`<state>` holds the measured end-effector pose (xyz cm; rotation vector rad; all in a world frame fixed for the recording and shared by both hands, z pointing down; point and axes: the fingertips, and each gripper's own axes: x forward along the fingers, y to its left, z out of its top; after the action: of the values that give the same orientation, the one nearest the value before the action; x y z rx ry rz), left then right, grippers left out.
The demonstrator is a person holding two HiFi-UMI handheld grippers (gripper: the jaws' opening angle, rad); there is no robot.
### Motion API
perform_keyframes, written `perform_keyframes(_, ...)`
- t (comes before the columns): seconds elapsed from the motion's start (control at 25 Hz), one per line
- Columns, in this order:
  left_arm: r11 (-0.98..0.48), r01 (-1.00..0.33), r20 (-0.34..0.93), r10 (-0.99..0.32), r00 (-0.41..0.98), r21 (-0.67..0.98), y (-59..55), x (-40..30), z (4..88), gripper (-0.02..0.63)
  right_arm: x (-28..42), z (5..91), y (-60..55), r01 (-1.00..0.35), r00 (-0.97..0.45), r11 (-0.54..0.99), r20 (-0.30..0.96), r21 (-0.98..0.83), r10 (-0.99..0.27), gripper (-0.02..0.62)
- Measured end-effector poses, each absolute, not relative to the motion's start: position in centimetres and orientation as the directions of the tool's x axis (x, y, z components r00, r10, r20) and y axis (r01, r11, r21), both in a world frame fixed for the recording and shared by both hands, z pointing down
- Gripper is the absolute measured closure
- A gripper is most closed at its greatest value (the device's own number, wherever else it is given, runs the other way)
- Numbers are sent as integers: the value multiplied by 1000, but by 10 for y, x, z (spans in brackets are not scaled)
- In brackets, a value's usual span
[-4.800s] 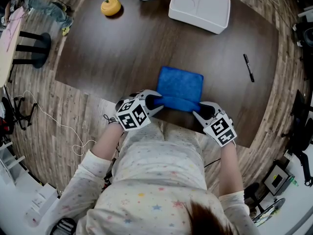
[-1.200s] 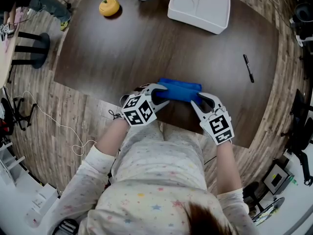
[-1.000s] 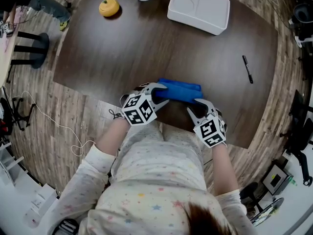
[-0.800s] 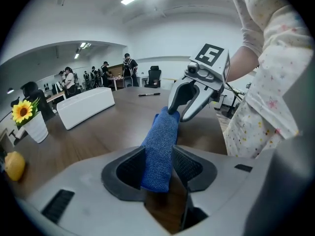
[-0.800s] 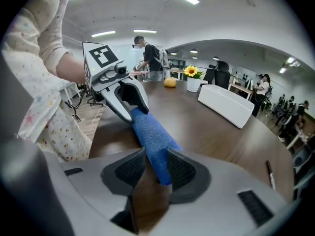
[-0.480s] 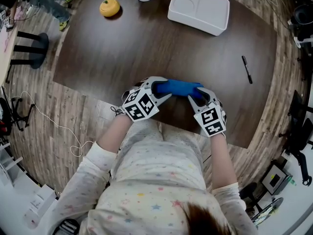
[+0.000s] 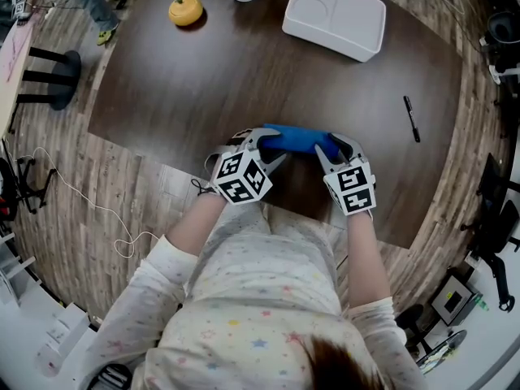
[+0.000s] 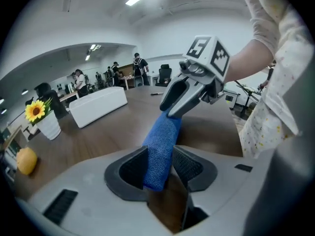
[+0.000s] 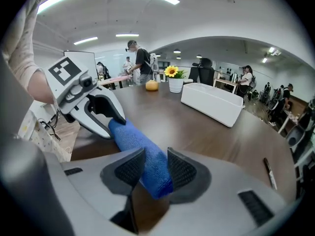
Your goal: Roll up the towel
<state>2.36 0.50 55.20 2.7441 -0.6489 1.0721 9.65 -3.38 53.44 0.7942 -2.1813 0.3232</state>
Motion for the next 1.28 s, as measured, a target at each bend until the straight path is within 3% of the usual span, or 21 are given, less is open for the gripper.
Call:
perform_keyframes(0.2,-879,-476,670,-353,653,0,-8,24,557,456,92,513,-27,-615,-553,789,715,-3,-429,462)
perform_keyframes(0.72,-896,-444,671,-335,662,-9,-5,26,559,460,97,544,-19,-614,-527,790,748,-7,-404,457)
perform_keyframes(1.28,-826,-563,558,-455,694,26,-12,23,522,460,96,517,-24,-656,-570,753,682,-43,-458,453)
